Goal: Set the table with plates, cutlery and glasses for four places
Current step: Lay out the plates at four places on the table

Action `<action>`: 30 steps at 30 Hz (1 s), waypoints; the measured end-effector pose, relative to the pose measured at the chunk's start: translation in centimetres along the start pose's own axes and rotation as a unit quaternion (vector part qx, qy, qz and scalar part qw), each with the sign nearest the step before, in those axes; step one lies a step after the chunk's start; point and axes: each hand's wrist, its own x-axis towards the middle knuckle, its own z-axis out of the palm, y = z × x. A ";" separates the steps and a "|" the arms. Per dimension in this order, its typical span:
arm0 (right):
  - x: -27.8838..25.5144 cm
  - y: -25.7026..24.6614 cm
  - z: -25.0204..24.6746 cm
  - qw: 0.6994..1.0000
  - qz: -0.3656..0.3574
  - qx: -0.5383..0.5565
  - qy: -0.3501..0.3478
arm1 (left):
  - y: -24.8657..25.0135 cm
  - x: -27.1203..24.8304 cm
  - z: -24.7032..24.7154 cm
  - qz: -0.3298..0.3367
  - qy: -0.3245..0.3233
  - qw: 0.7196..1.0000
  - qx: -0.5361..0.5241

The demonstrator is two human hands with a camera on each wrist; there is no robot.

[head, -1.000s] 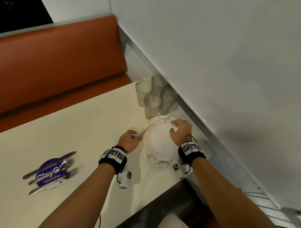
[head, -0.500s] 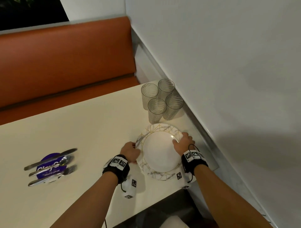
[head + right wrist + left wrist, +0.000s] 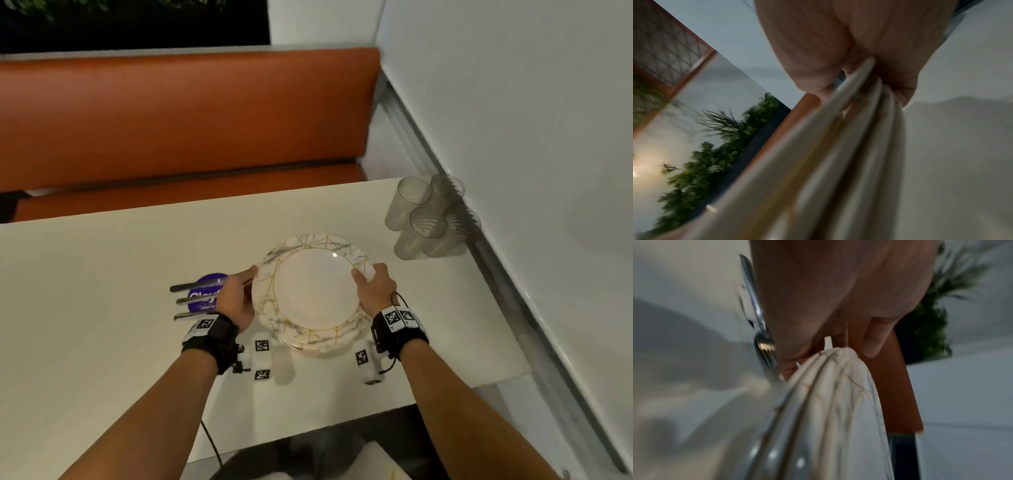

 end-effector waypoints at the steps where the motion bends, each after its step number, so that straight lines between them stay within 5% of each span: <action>1: -0.6 -1.6 1.3 1.000 -0.013 0.010 -0.003 | 0.6 -0.5 -1.9 -0.003 -0.024 0.999 -0.027; 5: -3.4 -7.1 6.0 0.997 -0.065 0.048 -0.013 | 2.6 -1.6 -8.8 0.021 -0.048 0.996 -0.072; 10: -5.9 -11.6 10.1 0.992 -0.115 0.036 -0.049 | 4.5 -1.9 -15.8 0.089 0.107 0.990 -0.022; 15: -5.0 -14.1 10.5 0.988 -0.138 0.050 -0.053 | 6.8 -4.0 -16.3 0.166 0.165 0.971 -0.057; 21: 1.2 -14.1 7.3 0.975 -0.088 0.206 -0.002 | 7.9 -3.2 -16.2 0.233 0.275 0.929 -0.085; 30: 9.2 -7.6 6.5 0.936 0.098 0.338 0.008 | 8.5 -1.8 -14.9 0.242 0.367 0.888 -0.133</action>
